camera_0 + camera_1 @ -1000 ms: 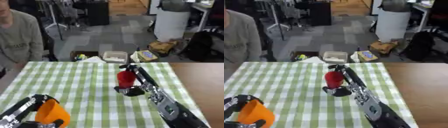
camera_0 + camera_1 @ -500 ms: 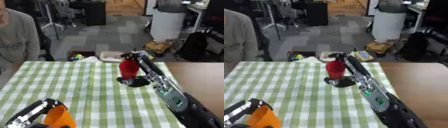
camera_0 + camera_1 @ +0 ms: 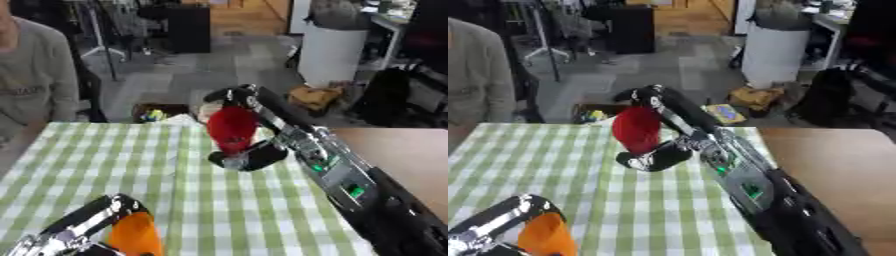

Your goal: Pour the contents of one cup into another cup.

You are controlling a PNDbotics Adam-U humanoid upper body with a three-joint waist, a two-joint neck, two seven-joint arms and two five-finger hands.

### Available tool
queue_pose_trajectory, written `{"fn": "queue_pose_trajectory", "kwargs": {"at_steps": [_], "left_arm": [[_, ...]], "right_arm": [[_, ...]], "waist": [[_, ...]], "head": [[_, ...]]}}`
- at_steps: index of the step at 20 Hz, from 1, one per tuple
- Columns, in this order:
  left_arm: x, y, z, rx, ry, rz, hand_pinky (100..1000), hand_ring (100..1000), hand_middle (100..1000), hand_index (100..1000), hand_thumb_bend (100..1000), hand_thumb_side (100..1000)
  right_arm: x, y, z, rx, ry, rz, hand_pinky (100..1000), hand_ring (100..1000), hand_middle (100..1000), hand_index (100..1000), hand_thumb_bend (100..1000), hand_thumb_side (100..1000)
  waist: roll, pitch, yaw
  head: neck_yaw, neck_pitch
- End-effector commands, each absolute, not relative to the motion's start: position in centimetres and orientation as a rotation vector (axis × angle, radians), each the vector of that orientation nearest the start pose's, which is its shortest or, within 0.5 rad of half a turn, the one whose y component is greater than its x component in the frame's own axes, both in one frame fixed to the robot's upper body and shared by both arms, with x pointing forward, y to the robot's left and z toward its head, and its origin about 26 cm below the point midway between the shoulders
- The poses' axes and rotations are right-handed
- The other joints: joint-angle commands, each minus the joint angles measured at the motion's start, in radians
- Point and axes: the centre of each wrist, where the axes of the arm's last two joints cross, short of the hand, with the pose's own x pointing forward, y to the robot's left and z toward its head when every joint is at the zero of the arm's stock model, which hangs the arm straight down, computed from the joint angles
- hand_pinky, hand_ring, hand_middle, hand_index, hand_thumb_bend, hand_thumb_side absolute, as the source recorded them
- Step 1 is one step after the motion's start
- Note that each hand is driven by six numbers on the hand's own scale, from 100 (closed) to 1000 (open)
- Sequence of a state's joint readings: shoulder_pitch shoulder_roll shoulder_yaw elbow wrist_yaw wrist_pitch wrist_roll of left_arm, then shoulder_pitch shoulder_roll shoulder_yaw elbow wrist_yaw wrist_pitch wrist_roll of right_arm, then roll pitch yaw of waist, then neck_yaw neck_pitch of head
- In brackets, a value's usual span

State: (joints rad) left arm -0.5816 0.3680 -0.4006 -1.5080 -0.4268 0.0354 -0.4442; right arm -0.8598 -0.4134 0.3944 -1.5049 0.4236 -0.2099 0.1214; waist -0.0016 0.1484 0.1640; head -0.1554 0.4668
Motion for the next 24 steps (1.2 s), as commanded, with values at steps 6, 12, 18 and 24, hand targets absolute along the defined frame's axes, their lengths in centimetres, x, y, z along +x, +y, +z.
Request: {"fn": "queue_pose_trajectory", "kwargs": {"at_steps": [6,12,18,24], "left_arm": [[38.4,15.4,14.3,0.209,-1.665,-1.541,450,433,377,685,347,179],[38.6,14.2,14.2,0.174,-1.658,-1.607,450,432,375,684,350,181],[38.3,13.3,14.6,0.128,-1.663,-1.649,449,432,374,684,350,185],[38.1,13.0,14.7,0.099,-1.659,-1.655,449,432,373,683,352,187]], "right_arm": [[39.4,-12.5,25.3,0.485,2.832,-1.938,351,265,444,838,249,100],[39.6,-11.4,24.9,0.549,2.621,-2.034,367,276,457,846,213,100],[39.9,-11.4,24.6,0.679,2.391,-2.077,403,298,479,856,161,100],[40.6,-11.5,23.5,0.785,2.208,-2.108,424,311,445,863,128,100]], "waist": [[-0.006,-0.02,0.005],[-0.013,-0.021,0.009],[-0.013,-0.023,0.015],[-0.01,-0.025,0.017]], "head": [[0.002,0.004],[0.006,0.003],[0.009,0.003],[0.01,0.002]]}}
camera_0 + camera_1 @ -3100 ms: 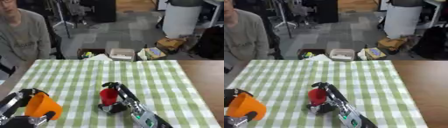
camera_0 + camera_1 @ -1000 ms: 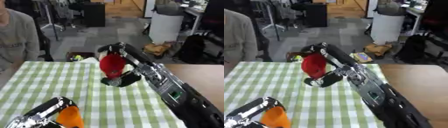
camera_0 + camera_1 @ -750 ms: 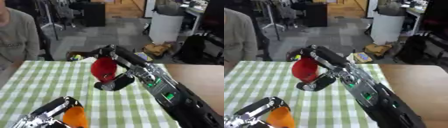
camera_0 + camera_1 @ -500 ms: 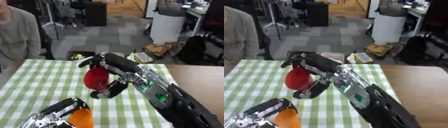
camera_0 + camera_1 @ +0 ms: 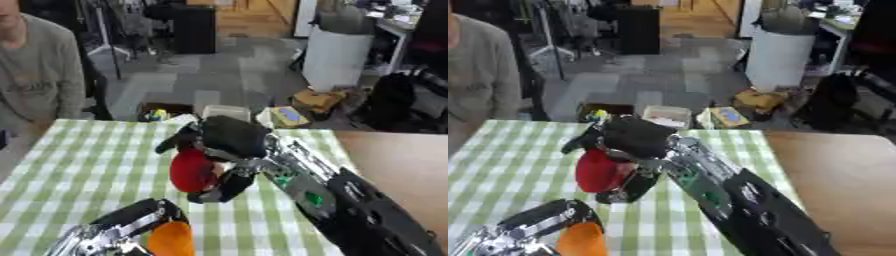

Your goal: Pour the contents of one cup into another cup.

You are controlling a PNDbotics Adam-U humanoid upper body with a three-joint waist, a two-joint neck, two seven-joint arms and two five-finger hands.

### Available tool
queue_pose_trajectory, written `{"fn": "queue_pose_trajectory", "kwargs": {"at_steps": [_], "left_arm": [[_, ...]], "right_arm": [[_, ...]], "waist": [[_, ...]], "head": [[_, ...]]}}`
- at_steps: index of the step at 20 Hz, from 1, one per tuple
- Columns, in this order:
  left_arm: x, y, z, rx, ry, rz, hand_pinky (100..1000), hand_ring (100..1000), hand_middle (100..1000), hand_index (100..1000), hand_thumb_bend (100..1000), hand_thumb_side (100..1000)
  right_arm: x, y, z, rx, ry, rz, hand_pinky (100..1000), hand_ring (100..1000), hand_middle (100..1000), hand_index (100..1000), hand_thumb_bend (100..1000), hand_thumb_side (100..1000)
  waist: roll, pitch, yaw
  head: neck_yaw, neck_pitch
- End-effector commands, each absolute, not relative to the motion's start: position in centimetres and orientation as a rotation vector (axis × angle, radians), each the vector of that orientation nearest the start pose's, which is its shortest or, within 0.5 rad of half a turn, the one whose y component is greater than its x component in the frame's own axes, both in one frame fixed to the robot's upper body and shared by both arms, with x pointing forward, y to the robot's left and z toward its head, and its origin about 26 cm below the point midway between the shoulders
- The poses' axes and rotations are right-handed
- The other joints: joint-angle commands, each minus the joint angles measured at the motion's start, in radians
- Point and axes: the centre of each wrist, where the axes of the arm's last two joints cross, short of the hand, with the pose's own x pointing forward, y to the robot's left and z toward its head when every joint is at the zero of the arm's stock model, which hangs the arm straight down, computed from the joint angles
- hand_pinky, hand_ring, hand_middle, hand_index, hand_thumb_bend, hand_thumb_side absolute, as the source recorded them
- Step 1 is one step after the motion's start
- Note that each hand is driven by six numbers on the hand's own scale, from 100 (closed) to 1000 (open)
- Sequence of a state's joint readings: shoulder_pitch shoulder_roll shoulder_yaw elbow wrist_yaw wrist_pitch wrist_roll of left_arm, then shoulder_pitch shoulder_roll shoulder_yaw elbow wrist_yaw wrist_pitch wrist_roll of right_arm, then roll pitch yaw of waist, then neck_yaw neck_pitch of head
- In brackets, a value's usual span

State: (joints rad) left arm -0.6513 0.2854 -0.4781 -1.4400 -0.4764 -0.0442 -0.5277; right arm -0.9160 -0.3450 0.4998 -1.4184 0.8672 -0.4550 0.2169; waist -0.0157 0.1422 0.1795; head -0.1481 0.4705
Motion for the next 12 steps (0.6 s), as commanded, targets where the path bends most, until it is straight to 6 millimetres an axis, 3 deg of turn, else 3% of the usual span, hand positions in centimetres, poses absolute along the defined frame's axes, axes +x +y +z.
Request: {"fn": "queue_pose_trajectory", "kwargs": {"at_steps": [1,12], "left_arm": [[38.11,12.94,14.73,0.098,-1.66,-1.655,449,432,373,683,351,187],[38.15,13.04,14.69,0.106,-1.658,-1.641,448,432,373,683,352,186]], "right_arm": [[40.67,-11.53,23.32,0.797,2.184,-2.109,427,312,435,864,122,100],[40.72,-11.27,23.05,0.863,2.046,-2.076,440,284,462,867,100,100]], "waist": [[0.004,-0.019,0.002],[0.005,-0.019,0.002]], "head": [[0.003,-0.001],[0.003,-0.001]]}}
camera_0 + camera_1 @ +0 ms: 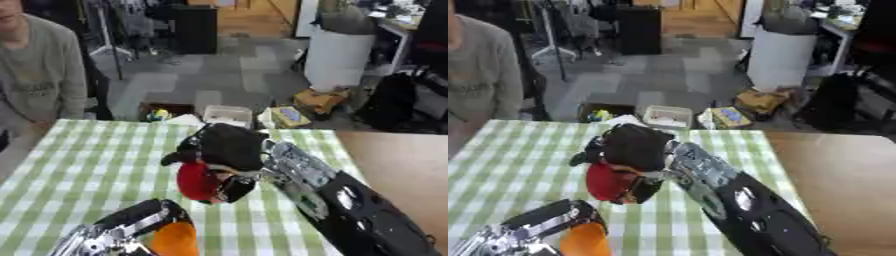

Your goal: Pour the contents of one cup into another cup.

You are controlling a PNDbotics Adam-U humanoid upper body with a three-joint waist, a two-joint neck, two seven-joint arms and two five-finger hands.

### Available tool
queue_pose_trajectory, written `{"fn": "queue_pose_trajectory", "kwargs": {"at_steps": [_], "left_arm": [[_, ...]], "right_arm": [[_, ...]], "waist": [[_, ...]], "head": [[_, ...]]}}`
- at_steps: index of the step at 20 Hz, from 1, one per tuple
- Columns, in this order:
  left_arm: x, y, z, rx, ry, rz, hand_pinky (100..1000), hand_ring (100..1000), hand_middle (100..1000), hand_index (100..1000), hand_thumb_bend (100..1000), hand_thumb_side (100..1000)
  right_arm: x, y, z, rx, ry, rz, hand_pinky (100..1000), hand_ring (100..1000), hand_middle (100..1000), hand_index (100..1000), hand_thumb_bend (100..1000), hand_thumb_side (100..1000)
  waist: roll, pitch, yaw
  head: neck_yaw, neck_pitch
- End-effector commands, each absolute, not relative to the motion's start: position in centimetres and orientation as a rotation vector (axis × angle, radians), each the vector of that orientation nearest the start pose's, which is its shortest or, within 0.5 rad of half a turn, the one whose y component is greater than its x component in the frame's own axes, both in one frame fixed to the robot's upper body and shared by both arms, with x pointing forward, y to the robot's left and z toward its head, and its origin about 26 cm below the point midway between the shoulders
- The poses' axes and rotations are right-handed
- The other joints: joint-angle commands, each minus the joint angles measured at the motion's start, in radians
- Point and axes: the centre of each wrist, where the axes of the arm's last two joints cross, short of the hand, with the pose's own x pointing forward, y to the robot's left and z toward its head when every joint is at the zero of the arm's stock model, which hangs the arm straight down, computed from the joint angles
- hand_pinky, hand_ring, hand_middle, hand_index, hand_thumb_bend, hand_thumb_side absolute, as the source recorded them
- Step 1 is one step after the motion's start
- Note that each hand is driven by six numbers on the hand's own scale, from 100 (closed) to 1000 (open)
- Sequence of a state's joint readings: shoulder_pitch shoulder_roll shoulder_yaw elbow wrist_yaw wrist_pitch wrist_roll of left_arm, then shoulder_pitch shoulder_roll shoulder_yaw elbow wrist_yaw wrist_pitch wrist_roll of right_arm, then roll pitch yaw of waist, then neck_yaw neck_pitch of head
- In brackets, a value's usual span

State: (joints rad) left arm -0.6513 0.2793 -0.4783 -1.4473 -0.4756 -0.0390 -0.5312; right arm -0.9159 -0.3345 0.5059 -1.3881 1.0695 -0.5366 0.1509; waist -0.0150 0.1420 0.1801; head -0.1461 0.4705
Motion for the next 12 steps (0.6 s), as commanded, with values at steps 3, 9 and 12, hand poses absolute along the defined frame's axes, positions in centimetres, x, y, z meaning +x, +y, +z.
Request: {"fn": "queue_pose_trajectory", "kwargs": {"at_steps": [3,9,12], "left_arm": [[38.2,13.0,14.6,0.11,-1.657,-1.638,449,432,373,682,353,186],[38.5,13.0,14.1,0.132,-1.649,-1.629,449,432,372,682,355,185],[38.6,13.0,13.6,0.14,-1.639,-1.63,449,431,371,681,354,184]], "right_arm": [[40.7,-11.3,23.0,0.866,2.048,-2.07,438,281,457,867,100,100],[40.6,-11.2,23.3,0.863,2.063,-2.053,435,278,453,867,101,100],[40.4,-11.0,23.5,0.853,2.069,-2.043,434,277,452,866,102,100]], "waist": [[0.006,-0.019,0.0],[0.006,-0.02,-0.004],[0.005,-0.02,-0.006]], "head": [[-0.001,-0.001],[0.004,0.002],[0.009,0.018]]}}
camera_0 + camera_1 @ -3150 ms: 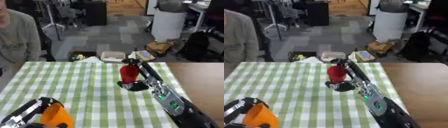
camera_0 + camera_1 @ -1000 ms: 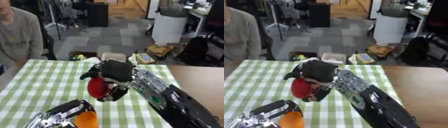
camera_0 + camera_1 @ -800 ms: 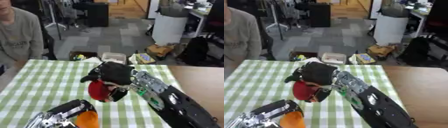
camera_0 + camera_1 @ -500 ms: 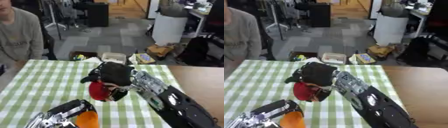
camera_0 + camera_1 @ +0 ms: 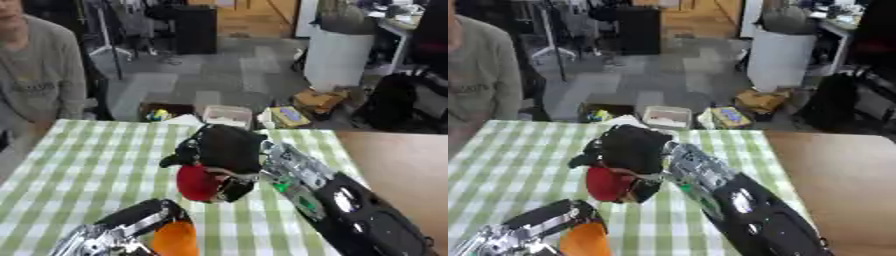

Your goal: Pour the contents of one cup into another cup.

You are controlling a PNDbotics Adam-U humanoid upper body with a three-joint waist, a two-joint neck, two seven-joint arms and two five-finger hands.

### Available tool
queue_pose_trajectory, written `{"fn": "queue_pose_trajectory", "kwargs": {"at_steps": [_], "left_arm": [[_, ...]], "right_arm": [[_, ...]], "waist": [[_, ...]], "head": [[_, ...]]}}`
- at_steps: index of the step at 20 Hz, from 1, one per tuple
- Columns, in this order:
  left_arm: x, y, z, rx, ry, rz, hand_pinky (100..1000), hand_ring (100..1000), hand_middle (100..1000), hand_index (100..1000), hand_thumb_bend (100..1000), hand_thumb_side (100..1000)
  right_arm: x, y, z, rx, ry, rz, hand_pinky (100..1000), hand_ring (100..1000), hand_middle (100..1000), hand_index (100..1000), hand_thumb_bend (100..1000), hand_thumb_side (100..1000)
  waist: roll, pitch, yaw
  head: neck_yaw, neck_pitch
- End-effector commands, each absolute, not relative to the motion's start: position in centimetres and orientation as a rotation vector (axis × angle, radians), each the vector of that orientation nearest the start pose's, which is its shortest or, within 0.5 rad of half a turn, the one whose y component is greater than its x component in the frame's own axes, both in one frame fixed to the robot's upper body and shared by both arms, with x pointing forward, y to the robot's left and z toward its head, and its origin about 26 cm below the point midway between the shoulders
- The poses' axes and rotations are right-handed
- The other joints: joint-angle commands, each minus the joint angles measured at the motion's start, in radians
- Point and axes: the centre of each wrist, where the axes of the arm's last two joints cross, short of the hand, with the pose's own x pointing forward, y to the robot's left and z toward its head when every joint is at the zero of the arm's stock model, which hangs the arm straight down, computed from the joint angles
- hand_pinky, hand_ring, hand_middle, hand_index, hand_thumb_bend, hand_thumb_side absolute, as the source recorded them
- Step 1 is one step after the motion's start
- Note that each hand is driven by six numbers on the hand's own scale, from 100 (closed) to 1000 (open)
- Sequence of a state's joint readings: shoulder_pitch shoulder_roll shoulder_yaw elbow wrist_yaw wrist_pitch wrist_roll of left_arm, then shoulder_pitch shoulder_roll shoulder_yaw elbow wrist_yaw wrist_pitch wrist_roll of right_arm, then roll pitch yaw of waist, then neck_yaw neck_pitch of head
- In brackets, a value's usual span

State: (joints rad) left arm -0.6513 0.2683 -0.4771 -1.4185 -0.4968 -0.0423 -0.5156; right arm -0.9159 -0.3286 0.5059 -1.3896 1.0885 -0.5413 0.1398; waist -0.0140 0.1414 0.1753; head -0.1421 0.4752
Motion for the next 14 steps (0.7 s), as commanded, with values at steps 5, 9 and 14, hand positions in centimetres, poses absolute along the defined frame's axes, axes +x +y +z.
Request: {"fn": "queue_pose_trajectory", "kwargs": {"at_steps": [5,9,14], "left_arm": [[38.9,13.0,12.9,0.151,-1.627,-1.627,449,430,370,681,353,183],[39.2,13.1,12.4,0.16,-1.615,-1.624,449,430,369,681,352,183],[39.5,13.1,12.2,0.166,-1.609,-1.619,448,431,369,681,352,183]], "right_arm": [[40.0,-10.6,23.6,0.84,2.052,-2.04,436,280,459,867,100,100],[39.9,-10.3,23.6,0.834,2.043,-2.038,437,282,462,868,100,100],[39.8,-10.0,23.7,0.835,2.02,-2.035,440,287,470,869,100,100]], "waist": [[0.003,-0.02,0.0],[0.001,-0.02,0.001],[-0.001,-0.02,0.003]], "head": [[0.013,0.043],[0.014,0.057],[0.013,0.065]]}}
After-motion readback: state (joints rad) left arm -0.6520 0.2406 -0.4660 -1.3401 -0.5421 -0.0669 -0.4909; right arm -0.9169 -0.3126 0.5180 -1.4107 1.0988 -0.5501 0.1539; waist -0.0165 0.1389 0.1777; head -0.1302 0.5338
